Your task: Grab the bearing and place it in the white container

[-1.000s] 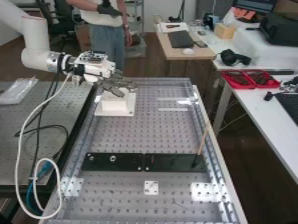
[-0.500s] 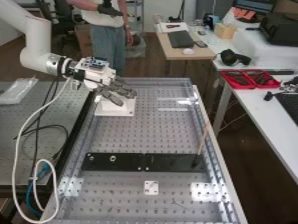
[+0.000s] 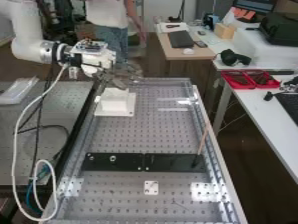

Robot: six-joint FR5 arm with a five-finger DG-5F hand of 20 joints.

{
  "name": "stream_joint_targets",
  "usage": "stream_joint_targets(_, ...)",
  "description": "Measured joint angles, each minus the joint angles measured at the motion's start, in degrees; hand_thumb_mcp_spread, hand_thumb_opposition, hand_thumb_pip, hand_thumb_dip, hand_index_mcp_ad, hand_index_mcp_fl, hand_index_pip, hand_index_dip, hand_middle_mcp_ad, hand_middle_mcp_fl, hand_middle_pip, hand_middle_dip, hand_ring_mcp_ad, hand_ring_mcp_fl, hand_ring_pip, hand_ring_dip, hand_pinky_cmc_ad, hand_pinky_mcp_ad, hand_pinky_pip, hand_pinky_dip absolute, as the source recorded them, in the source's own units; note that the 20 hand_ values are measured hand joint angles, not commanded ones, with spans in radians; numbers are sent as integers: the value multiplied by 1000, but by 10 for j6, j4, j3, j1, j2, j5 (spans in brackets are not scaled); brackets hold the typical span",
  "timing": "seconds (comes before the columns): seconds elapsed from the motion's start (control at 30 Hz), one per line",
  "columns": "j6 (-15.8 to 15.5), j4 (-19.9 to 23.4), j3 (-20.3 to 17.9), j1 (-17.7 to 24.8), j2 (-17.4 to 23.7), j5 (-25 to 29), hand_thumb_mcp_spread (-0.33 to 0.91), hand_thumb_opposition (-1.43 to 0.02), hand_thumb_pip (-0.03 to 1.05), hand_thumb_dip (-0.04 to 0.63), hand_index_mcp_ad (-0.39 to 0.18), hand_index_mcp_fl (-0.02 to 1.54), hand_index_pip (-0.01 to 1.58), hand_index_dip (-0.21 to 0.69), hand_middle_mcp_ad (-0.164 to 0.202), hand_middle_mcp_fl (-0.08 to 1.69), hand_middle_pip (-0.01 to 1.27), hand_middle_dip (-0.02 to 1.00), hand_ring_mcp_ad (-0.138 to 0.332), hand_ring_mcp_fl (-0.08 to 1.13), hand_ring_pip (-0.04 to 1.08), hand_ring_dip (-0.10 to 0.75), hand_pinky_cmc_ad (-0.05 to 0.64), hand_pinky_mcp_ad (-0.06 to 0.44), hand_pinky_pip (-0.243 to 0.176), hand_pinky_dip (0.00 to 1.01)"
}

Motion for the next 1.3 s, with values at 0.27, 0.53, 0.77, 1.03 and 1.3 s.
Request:
stream_joint_targets(0.27,-47,-33,57,-97,22,-123,305,-747,562,251,-140,51,182,220,79,0,129,202,117,0,82,80,361,281,-93,264)
stream_joint_targets(0.53,-65,-76,134,-188,-6,-237,304,-742,497,230,-145,63,134,262,82,0,129,202,119,0,80,80,365,281,-94,267)
stream_joint_targets(0.77,-77,-107,206,-263,-44,-317,305,-731,497,220,-138,65,122,267,80,3,129,202,119,0,80,80,363,281,-94,267)
stream_joint_targets(1.03,-86,-143,308,-356,-108,-415,311,-730,501,220,-136,63,119,279,84,0,129,202,119,0,80,80,380,278,-94,264)
stream_joint_targets(1.3,-89,-161,320,-367,-116,-431,316,-730,497,220,-138,63,119,279,82,0,129,202,119,0,80,80,379,281,-94,278)
